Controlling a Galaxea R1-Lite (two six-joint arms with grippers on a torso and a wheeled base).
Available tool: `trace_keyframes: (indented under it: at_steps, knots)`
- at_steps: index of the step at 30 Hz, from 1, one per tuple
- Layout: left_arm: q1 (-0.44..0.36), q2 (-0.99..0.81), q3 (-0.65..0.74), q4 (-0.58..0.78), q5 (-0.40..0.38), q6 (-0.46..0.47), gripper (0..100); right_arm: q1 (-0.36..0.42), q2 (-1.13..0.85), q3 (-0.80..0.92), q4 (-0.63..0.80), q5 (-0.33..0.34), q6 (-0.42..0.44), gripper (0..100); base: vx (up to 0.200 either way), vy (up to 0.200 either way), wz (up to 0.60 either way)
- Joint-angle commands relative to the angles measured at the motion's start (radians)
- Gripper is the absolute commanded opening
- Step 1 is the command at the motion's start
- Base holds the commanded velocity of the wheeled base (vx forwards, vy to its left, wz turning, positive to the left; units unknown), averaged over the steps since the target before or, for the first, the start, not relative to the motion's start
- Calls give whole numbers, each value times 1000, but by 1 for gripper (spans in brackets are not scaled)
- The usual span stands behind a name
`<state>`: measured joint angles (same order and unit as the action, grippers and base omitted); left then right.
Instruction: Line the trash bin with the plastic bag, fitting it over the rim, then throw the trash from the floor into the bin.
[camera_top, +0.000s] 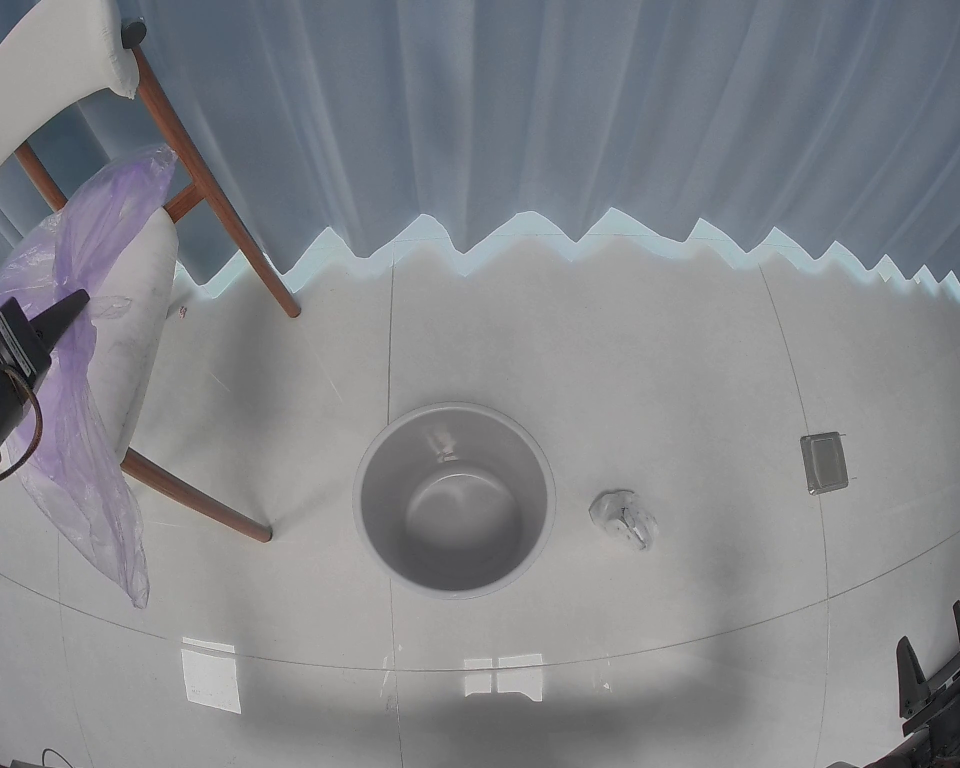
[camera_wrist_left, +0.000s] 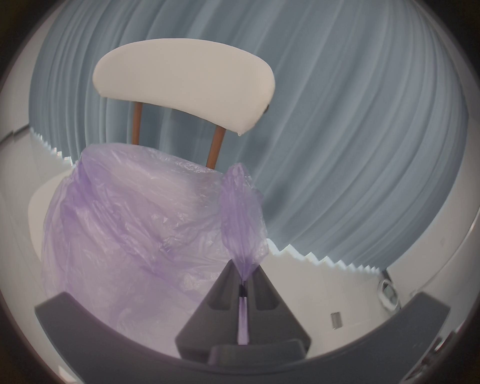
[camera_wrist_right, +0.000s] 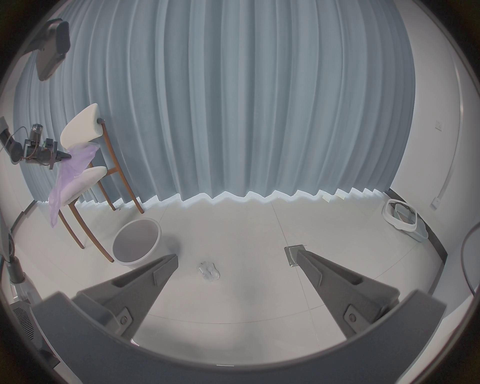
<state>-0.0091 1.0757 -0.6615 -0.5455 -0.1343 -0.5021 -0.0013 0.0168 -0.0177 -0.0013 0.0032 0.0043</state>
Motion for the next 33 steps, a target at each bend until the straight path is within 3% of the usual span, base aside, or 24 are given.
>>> trace_keyframes:
  at_steps: [1,5,6,7,10,12,20,24,33]
  knots:
    - [-48,-89,10,-2,-85,-343,0,0,-17,16,0,1,-1,100,0,0,0]
    - [-55,-155,0,-14,-234,-734,0,1,-17,16,0,1,-1,100,0,0,0]
    - [-54,-158,2,-24,-265,-783,0,0,-17,16,0,1,-1,100,0,0,0]
    - [-52,-160,11,-37,-298,-803,0,1,-17,16,0,1,-1,100,0,0,0]
    - [-52,-160,11,-37,-298,-803,0,1,-17,16,0,1,-1,100,0,0,0]
    - [-55,-160,25,-45,-418,-817,0,1,-17,16,-2,1,-1,100,0,0,0]
    - [-68,-158,39,-85,-584,-892,0,0,-17,16,-2,1,0,100,0,0,0]
    - [-69,-157,37,-123,-670,-1004,0,1,-17,16,-2,1,0,100,0,0,0]
    - [-115,-157,37,-217,-740,-1230,0,1,-17,16,-2,1,0,100,0,0,0]
